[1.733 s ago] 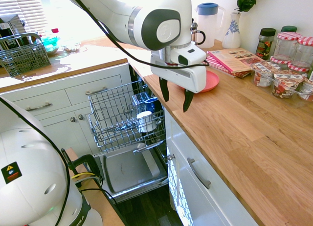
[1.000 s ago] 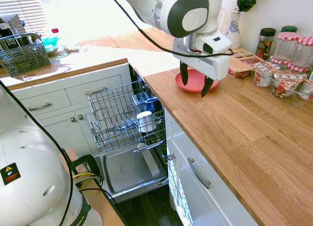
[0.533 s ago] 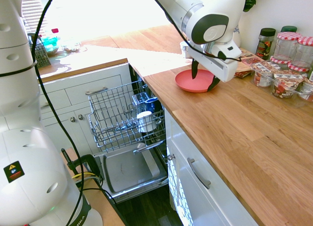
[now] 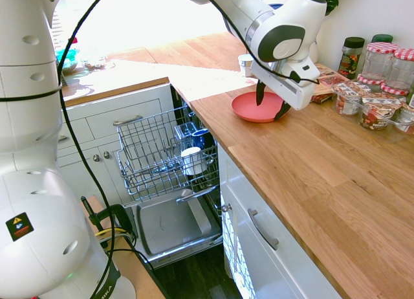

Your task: Put the plate in the dishwasher

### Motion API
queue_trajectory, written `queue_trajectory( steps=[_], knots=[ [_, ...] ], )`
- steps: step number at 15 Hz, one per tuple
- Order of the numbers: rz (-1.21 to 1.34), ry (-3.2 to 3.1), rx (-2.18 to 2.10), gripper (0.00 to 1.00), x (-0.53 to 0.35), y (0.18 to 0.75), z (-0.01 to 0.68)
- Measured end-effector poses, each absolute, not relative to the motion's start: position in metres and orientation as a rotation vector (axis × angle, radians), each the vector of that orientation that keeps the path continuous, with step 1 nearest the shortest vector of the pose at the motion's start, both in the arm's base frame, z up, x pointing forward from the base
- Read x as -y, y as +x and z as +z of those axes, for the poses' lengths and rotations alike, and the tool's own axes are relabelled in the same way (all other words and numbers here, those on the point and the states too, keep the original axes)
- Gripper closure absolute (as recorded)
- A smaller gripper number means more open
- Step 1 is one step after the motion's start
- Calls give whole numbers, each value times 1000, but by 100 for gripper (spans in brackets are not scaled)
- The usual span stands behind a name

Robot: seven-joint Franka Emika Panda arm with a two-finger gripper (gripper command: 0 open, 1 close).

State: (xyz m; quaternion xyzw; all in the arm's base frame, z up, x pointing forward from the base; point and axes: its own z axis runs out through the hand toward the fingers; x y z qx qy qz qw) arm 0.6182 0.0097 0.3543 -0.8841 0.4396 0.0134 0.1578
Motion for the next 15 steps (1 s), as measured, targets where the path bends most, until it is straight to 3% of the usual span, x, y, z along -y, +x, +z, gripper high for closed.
queue_trajectory(
  steps=[15],
  knots=[
    [55, -2507, -1254, 100, -30, 653, 332]
  ],
)
